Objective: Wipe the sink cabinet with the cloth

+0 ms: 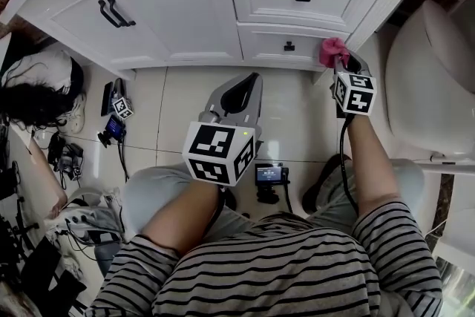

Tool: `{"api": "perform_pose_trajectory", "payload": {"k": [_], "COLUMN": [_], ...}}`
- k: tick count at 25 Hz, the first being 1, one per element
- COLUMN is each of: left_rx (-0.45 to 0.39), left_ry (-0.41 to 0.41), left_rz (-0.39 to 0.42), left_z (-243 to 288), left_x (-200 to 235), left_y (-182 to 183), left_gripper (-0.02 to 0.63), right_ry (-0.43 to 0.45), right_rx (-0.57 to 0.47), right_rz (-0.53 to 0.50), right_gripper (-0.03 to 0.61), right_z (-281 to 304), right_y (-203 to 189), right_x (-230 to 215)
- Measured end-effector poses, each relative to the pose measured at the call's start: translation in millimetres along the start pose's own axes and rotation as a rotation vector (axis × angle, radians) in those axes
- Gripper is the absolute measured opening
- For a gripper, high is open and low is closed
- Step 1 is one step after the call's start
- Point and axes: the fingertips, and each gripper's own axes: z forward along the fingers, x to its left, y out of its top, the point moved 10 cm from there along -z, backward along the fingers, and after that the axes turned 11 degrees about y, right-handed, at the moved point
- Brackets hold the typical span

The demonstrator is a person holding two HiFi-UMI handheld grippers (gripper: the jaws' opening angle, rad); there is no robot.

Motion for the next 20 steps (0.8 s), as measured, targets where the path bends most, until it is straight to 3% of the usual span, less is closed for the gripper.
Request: {"api": "perform_pose_trajectory", "payload": {"k": [3, 5, 14, 17, 20], "left_rx": [-0.006, -0.015, -0.023, -0.01, -0.007], "left_ry": [0.001, -0.003, 0.015, 0.03, 0.031], "left_rz": [-0.027, -0.045, -0.097, -0.099, -0.105], "left_z": [-4, -7, -22, -20, -20], "left_x": [2, 4, 24, 32, 35], "left_y": [3, 5, 2, -3, -5], "left_gripper": [0.002, 0.002, 0.002, 0.002, 0.002], "right_ry": [-0.067, -0.062, 0.349, 0.418, 0.431], "right_rx": [0.0, 0.003, -0.002, 0.007, 0.009], "right_rz": [0.075, 0.106, -0.02, -0.061, -0.1], "right_gripper": [0.061, 0.061, 0.061, 0.061, 0.061], "right_z": [-12, -15, 65, 98, 119], "right_y": [-7, -14, -42, -47, -41], "right_x": [-3, 6, 138, 168, 179]}}
